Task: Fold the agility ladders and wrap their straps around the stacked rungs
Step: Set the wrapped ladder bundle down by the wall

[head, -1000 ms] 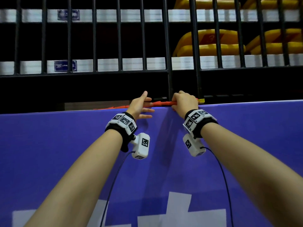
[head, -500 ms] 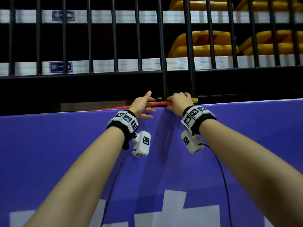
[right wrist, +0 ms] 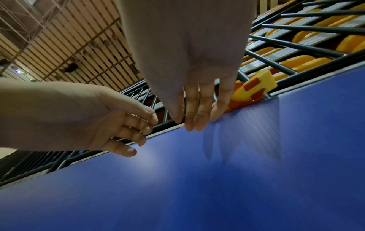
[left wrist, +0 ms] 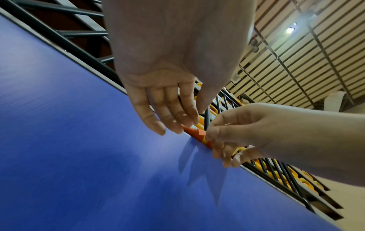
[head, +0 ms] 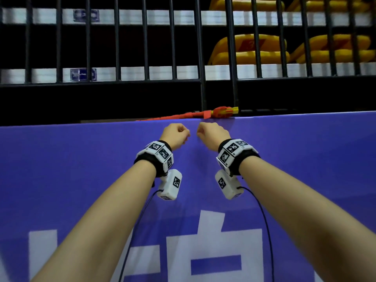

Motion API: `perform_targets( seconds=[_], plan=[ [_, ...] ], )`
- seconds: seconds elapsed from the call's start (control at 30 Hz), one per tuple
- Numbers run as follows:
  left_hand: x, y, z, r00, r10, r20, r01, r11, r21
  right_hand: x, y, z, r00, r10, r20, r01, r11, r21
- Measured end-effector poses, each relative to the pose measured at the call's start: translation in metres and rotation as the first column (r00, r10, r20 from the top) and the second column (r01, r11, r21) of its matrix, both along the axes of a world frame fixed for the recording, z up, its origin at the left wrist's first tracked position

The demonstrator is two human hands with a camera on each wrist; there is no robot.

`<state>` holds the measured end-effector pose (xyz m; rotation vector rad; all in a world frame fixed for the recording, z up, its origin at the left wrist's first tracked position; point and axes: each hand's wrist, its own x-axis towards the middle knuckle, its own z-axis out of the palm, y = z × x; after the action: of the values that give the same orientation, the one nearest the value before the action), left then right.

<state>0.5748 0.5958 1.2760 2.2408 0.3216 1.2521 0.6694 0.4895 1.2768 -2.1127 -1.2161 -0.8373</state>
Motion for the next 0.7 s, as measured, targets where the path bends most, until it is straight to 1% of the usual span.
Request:
perform_targets(
  seconds=[0.23, 0.33, 0.4, 0.43, 0.57, 0.63, 0.7],
  plan=[
    [-0.018, -0.004, -0.038, 0.975, 0.084, -0.205, -0.064, 0.993, 0.1, -0.023, -0.006, -0.033, 0.989, 0.042, -0.142, -0.064, 0.987, -0.149],
    [-0.027, -0.005, -0.055, 0.951, 0.096, -0.292, -0.066, 0.992, 0.11, -0.034, -0.007, -0.047, 0.981, 0.029, -0.192, -0.077, 0.967, -0.245],
    [-0.033, -0.004, -0.069, 0.938, 0.099, -0.333, -0.066, 0.992, 0.108, -0.041, -0.006, -0.06, 0.976, 0.015, -0.217, -0.077, 0.956, -0.282],
    [-0.036, -0.005, -0.073, 0.935, 0.107, -0.338, -0.072, 0.991, 0.114, -0.044, -0.007, -0.064, 0.977, 0.008, -0.214, -0.071, 0.954, -0.291],
    [-0.049, -0.004, -0.112, 0.907, 0.119, -0.405, -0.079, 0.99, 0.114, -0.06, -0.006, -0.104, 0.97, -0.025, -0.243, -0.056, 0.945, -0.323],
    [-0.06, -0.003, -0.133, 0.906, 0.121, -0.405, -0.089, 0.991, 0.097, -0.068, -0.006, -0.126, 0.967, -0.027, -0.254, -0.052, 0.953, -0.3],
    [-0.074, -0.004, -0.152, 0.908, 0.139, -0.395, -0.115, 0.99, 0.083, -0.078, -0.007, -0.146, 0.958, 0.0, -0.286, -0.082, 0.958, -0.274]
  ],
)
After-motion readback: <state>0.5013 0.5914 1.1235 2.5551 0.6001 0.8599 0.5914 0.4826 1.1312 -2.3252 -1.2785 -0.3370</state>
